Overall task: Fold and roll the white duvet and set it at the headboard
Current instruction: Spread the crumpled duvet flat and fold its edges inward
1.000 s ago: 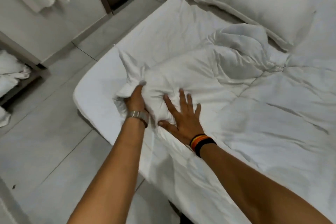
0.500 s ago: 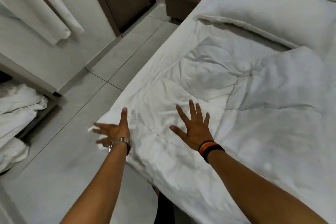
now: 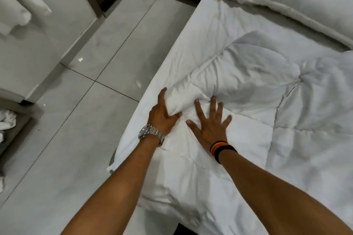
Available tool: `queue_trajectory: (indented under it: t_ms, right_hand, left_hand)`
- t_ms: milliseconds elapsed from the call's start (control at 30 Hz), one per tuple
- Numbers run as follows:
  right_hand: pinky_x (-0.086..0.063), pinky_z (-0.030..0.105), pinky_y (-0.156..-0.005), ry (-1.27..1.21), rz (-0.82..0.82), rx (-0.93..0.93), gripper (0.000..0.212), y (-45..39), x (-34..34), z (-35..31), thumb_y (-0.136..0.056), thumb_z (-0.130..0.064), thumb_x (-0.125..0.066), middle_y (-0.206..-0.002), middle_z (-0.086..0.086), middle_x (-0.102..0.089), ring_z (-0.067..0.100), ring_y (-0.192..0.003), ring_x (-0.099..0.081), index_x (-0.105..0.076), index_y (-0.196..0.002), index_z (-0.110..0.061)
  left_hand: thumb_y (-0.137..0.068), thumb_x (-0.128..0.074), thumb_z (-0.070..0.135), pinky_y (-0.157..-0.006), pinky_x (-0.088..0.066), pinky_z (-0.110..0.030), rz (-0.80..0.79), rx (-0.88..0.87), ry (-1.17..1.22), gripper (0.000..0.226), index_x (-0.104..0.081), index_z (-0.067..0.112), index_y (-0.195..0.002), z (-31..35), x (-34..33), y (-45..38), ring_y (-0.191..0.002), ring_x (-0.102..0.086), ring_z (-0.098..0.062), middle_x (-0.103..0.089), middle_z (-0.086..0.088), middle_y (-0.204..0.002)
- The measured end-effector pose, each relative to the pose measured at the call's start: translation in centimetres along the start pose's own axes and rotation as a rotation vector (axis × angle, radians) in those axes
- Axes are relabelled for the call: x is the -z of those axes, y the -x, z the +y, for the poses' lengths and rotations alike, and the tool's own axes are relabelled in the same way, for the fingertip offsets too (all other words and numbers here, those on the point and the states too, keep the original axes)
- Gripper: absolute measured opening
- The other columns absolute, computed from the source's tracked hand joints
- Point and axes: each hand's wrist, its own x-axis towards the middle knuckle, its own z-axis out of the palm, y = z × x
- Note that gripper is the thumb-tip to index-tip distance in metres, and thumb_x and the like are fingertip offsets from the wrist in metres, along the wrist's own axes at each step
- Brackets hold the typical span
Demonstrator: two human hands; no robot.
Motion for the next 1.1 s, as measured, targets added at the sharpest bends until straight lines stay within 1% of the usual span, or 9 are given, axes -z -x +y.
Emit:
queue_trajectory:
  t_ms: [167, 300, 400, 533, 633, 833, 900, 967, 1100]
  right_hand:
    - [0.002, 0.073, -0.115, -0.096, 0.061, 0.19, 0.08, -4.6, 3.0, -9.3, -0.092, -0.083, -0.021, -0.171, 0.003, 0.024, 0.035, -0.158, 0.015, 0.006, -0.16, -0.052]
    - [0.004, 0.074, -0.116, -0.042, -0.157, 0.151, 0.078, -3.4, 0.8, -11.7, -0.094, -0.081, -0.022, -0.17, 0.001, 0.028, 0.034, -0.157, 0.019, 0.016, -0.157, -0.054]
    - [0.007, 0.072, -0.118, -0.049, -0.179, 0.078, 0.078, -1.7, -0.8, -9.9, -0.095, -0.08, -0.019, -0.17, 0.004, 0.027, 0.033, -0.157, 0.019, 0.013, -0.16, -0.051]
    - [0.004, 0.072, -0.118, -0.113, -0.029, -0.196, 0.083, -7.5, -1.1, -9.0, -0.086, -0.084, -0.006, -0.17, 0.005, 0.026, 0.033, -0.158, 0.018, 0.01, -0.161, -0.05]
    - [0.01, 0.072, -0.117, -0.147, 0.12, -0.205, 0.078, -9.5, 1.8, -8.4, -0.094, -0.082, -0.015, -0.17, 0.005, 0.028, 0.031, -0.156, 0.024, 0.013, -0.16, -0.05]
    - [0.01, 0.078, -0.111, -0.09, 0.208, -0.495, 0.08, -17.8, -1.3, -9.4, -0.093, -0.084, -0.008, -0.171, 0.006, 0.024, 0.035, -0.157, 0.021, 0.013, -0.16, -0.048]
    - [0.006, 0.08, -0.111, -0.016, 0.23, -0.54, 0.08, -18.8, -2.4, -9.2, -0.093, -0.084, -0.008, -0.173, 0.008, 0.015, 0.037, -0.158, 0.014, 0.006, -0.162, -0.047]
    - [0.003, 0.081, -0.11, 0.031, 0.234, -0.54, 0.079, -18.9, -3.1, -9.3, -0.094, -0.083, -0.01, -0.174, 0.009, 0.011, 0.038, -0.158, 0.012, 0.002, -0.163, -0.046]
    - [0.003, 0.082, -0.109, -0.027, 0.249, -0.609, 0.077, -20.6, -1.9, -11.0, -0.094, -0.082, -0.005, -0.173, 0.01, 0.014, 0.04, -0.157, 0.015, 0.004, -0.163, -0.048]
  left_hand:
    - [-0.079, -0.085, 0.028, -0.075, -0.047, -0.03, 0.366, -0.122, 0.021, 0.098, -0.028, 0.028, -0.158, -0.4, 9.8, -0.7, -0.098, -0.07, -0.036, -0.07, -0.003, -0.106]
    - [-0.072, -0.087, 0.047, -0.103, -0.047, -0.038, 0.031, 0.06, -0.09, 0.125, -0.004, 0.027, -0.164, -4.3, 12.4, -0.8, -0.133, -0.055, -0.037, -0.047, -0.014, -0.156]
    - [-0.064, -0.069, 0.078, -0.106, -0.048, -0.049, -0.061, 0.101, -0.143, 0.129, 0.001, 0.031, -0.162, -6.2, 11.6, -1.9, -0.135, -0.053, -0.04, -0.045, -0.015, -0.158]
    - [-0.071, -0.059, 0.082, -0.112, -0.042, -0.053, -0.141, -0.062, -0.191, 0.12, -0.01, 0.023, -0.163, -6.0, 9.3, -12.2, -0.144, -0.043, -0.037, -0.037, -0.011, -0.164]
    - [-0.074, -0.055, 0.082, -0.12, -0.028, -0.056, -0.077, -0.165, -0.228, 0.12, -0.005, 0.022, -0.164, -2.4, 7.9, -15.5, -0.154, -0.024, -0.033, -0.017, -0.008, -0.171]
    - [-0.054, -0.081, 0.081, -0.125, -0.002, -0.054, -0.227, -0.46, -0.326, 0.154, 0.009, 0.02, -0.163, 5.3, 4.0, -32.9, -0.159, 0.002, -0.029, 0.0, -0.004, -0.173]
    - [-0.042, -0.089, 0.077, -0.127, -0.003, -0.052, -0.364, -0.578, -0.321, 0.165, 0.011, 0.024, -0.163, 7.6, 2.5, -36.5, -0.159, -0.006, -0.027, -0.007, -0.004, -0.173]
    - [-0.04, -0.096, 0.065, -0.122, -0.029, -0.051, -0.46, -0.615, -0.258, 0.165, 0.008, 0.029, -0.163, 8.7, 2.1, -37.8, -0.151, -0.033, -0.033, -0.029, -0.01, -0.166]
    - [-0.064, -0.092, 0.052, -0.089, -0.052, -0.042, -0.453, -0.724, -0.389, 0.125, -0.012, 0.034, -0.159, 10.3, 4.2, -38.4, -0.111, -0.066, -0.043, -0.066, -0.015, -0.13]
